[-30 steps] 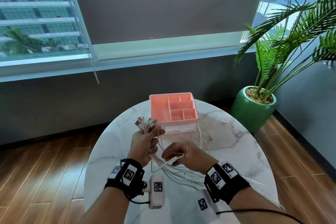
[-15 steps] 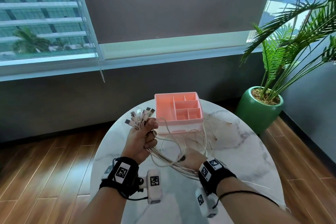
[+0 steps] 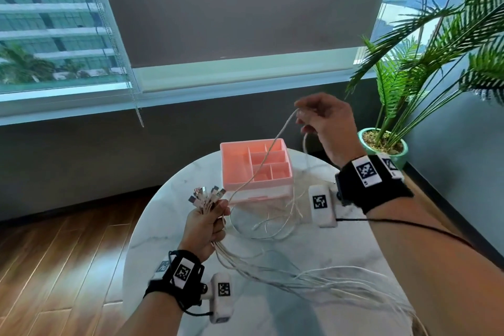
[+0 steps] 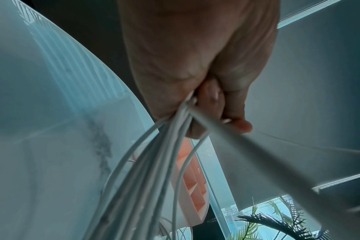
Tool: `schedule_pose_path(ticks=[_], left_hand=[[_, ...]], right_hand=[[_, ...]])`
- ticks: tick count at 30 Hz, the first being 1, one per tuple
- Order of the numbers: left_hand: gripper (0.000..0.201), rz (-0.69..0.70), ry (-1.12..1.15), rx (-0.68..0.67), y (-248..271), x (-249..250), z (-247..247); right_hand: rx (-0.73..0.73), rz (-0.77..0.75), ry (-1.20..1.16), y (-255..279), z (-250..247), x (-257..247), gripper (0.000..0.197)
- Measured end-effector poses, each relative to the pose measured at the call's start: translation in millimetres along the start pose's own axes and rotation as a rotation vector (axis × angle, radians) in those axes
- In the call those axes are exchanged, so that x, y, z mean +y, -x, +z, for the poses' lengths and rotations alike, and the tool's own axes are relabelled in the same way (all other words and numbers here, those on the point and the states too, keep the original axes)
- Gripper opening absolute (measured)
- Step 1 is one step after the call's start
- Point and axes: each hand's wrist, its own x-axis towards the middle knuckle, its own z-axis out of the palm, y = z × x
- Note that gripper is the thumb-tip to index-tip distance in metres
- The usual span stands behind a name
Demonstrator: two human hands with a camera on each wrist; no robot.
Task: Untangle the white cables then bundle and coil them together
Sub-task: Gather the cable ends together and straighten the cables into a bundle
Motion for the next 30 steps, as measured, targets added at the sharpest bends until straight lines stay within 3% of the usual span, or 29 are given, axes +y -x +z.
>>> schedule_pose_path(ticks=[5,8,10,13,15,17,19,23,30], left_hand=[[0.018,0.021,-0.011,-0.008,-2,3,3],[0.016,0.022,0.0,0.01,-3,3,-1],[0.015,0.022,0.001,0.012,-3,3,-1],[0.015,0.026,-0.003,0.019,-3,1,-1],[0.016,0.018,-0.019,0.042,-5,-1,0],[0.017,0.002,-0.048,0.064,-5,-5,0],[0.017,-0.016,-0.089,0.067,-5,-9,4],[0.02,-0.03,-0.156,0.027,-4,-14,20],[0.025,-0.079,-0.249,-0.042,-4,-28,47]], right_hand=[[-0.045,-0.343,0.528,-11,-24,-9,0.023],[0.094,-0.414,0.695,-10,-45,7,0.02],[0.191,-0.337,0.652,-6,-57,18,0.022],[0.291,-0.032,0.51,-2,-67,31,0.052],[0.325,0.098,0.531,0,-75,35,0.06],[0.234,0.15,0.547,5,-77,39,0.043],[0.1,0.187,0.468,9,-74,47,0.009],[-0.139,0.219,0.388,34,-43,66,0.049],[-0.532,0.188,0.252,123,35,89,0.023]])
